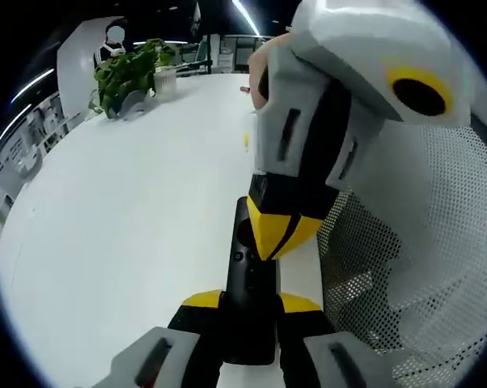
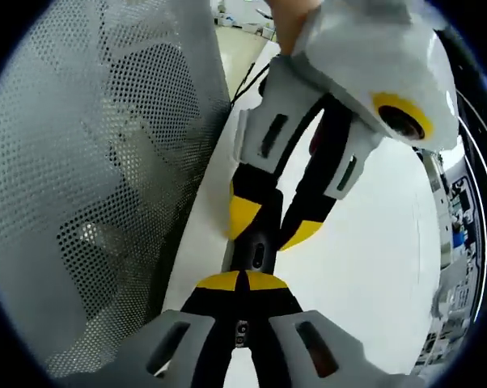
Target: Press the specified remote control buttons in sequence, fully releasing each button before pressing the next.
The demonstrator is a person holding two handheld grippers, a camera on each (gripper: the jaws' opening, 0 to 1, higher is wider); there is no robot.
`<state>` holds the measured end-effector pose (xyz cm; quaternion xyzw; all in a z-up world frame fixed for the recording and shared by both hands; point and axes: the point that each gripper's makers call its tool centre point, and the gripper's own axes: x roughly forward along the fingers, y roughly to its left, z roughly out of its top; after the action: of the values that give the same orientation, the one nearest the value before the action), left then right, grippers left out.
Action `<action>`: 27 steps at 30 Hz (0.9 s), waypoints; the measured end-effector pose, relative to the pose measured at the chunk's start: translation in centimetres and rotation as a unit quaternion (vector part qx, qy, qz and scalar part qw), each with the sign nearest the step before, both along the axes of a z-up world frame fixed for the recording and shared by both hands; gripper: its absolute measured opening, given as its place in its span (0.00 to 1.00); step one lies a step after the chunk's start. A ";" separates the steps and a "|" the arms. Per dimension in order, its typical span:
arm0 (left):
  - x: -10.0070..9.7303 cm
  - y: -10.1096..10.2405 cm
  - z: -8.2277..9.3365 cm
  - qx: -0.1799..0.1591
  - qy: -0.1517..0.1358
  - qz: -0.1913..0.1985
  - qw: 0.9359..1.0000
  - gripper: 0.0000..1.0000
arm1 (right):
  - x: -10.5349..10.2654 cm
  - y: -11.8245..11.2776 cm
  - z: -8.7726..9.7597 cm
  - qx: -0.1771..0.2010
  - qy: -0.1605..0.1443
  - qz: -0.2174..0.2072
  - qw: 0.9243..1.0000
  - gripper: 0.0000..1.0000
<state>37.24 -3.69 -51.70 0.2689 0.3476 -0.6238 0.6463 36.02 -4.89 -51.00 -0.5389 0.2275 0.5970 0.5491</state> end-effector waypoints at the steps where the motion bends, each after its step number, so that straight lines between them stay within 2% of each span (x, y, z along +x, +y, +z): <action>1: 0.0 0.0 0.0 0.000 0.000 0.000 1.000 0.24 | 0.0 0.0 0.0 -0.005 -0.008 0.008 1.000 0.00; 4: 0.0 0.0 0.0 0.001 -0.002 -0.001 1.000 0.24 | -0.2 0.0 -0.2 -0.012 -0.021 0.015 1.000 0.00; 7: -0.1 0.0 -0.1 0.007 -0.008 -0.011 1.000 0.24 | -0.3 0.0 -0.3 -0.030 -0.044 0.058 0.997 0.00; 8: -0.2 0.0 -0.1 0.008 0.009 0.004 1.000 0.24 | -0.5 0.0 -0.5 -0.029 -0.036 0.053 0.998 0.00; 9: 0.0 -0.1 0.0 0.004 0.013 0.008 1.000 0.24 | -0.4 0.0 -0.4 -0.031 -0.039 0.054 0.997 0.00; 14: 0.0 0.0 -0.1 0.000 0.004 0.001 1.000 0.24 | -0.3 0.1 -0.3 -0.028 -0.034 0.045 0.998 0.00; 17: 0.0 0.0 -0.1 0.002 0.004 -0.001 1.000 0.24 | -0.2 0.1 -0.2 -0.002 0.009 -0.012 1.000 0.00; 19: 0.0 0.0 -0.1 0.002 0.000 -0.003 1.000 0.24 | 0.0 0.0 0.0 0.041 0.077 -0.090 0.992 0.00; 21: 0.0 0.0 0.0 0.003 0.001 0.000 1.000 0.24 | 0.2 -0.4 0.0 0.044 0.102 -0.126 0.986 0.00; 23: 0.0 -0.1 0.0 0.002 0.002 0.000 1.000 0.24 | 0.5 -0.9 0.0 0.040 0.111 -0.153 0.981 0.00; 24: 0.0 0.0 0.0 0.002 0.002 0.000 1.000 0.24 | 0.7 -0.9 0.0 0.045 0.111 -0.152 0.981 0.00; 27: 0.1 -0.1 0.0 0.001 0.002 0.000 1.000 0.24 | 1.2 -1.1 0.1 0.063 0.135 -0.184 0.972 0.00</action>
<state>37.29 -3.75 -51.72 0.2685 0.3500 -0.6239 0.6451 37.22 -5.97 -50.86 -0.3665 0.3563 0.5661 0.6467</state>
